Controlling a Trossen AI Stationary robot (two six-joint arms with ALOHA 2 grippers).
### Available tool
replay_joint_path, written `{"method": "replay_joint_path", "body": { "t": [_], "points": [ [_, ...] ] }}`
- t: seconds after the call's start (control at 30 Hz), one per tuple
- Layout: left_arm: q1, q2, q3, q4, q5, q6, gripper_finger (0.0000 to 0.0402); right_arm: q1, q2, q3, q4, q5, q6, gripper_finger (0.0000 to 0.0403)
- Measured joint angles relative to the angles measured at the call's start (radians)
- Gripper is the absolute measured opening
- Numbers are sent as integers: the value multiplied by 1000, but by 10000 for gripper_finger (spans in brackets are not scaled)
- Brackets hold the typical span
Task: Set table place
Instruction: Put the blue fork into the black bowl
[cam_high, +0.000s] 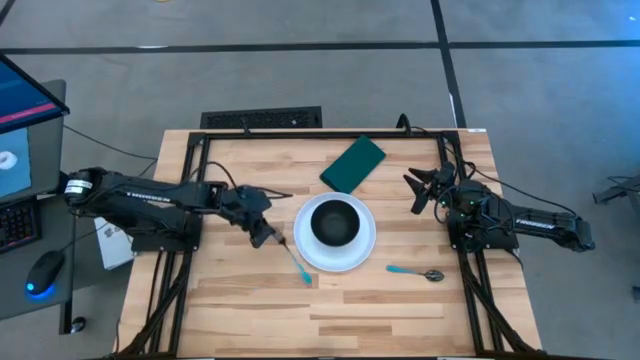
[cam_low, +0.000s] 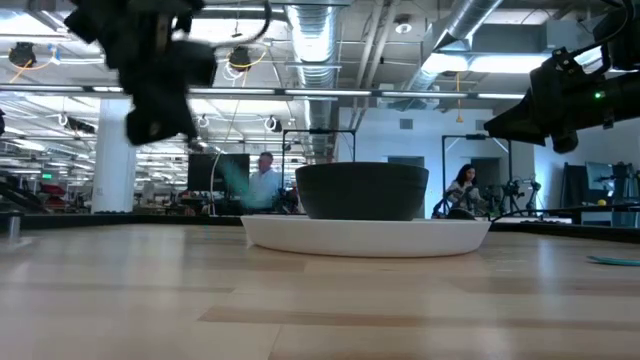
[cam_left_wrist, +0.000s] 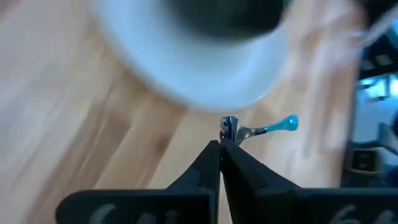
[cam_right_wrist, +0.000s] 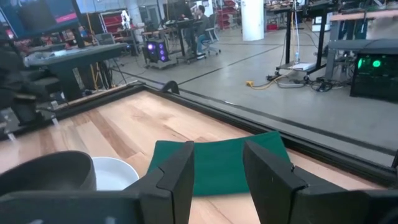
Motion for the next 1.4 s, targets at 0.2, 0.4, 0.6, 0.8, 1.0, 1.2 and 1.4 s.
{"method": "replay_joint_path", "body": {
  "t": [0.2, 0.4, 0.6, 0.8, 1.0, 1.2, 1.4],
  "points": [
    [35, 24, 180, 6, -8, 162, 1, 0, 0, -3, 16, -80, 113, 159],
    [120, 180, 398, -113, 12, 302, 1, 1, 0, -3, 127, -285, 102, 159],
    [194, 417, 664, -204, 56, 498, 0, 1, 0, -3, 138, -317, 104, 159],
    [238, 652, 947, -277, 225, 560, 0, 2, 0, -1, 102, -360, 301, 159],
    [242, 860, 1206, -400, 343, 611, 0, 1, 0, -1, 36, -411, 371, 159],
    [243, 1028, 1406, -484, 359, 659, 0, 2, 0, 0, 5, -491, 432, 159],
    [241, 1103, 1496, -508, 430, 673, 0, 2, 12, 0, -16, -604, 526, 159]
  ]
}}
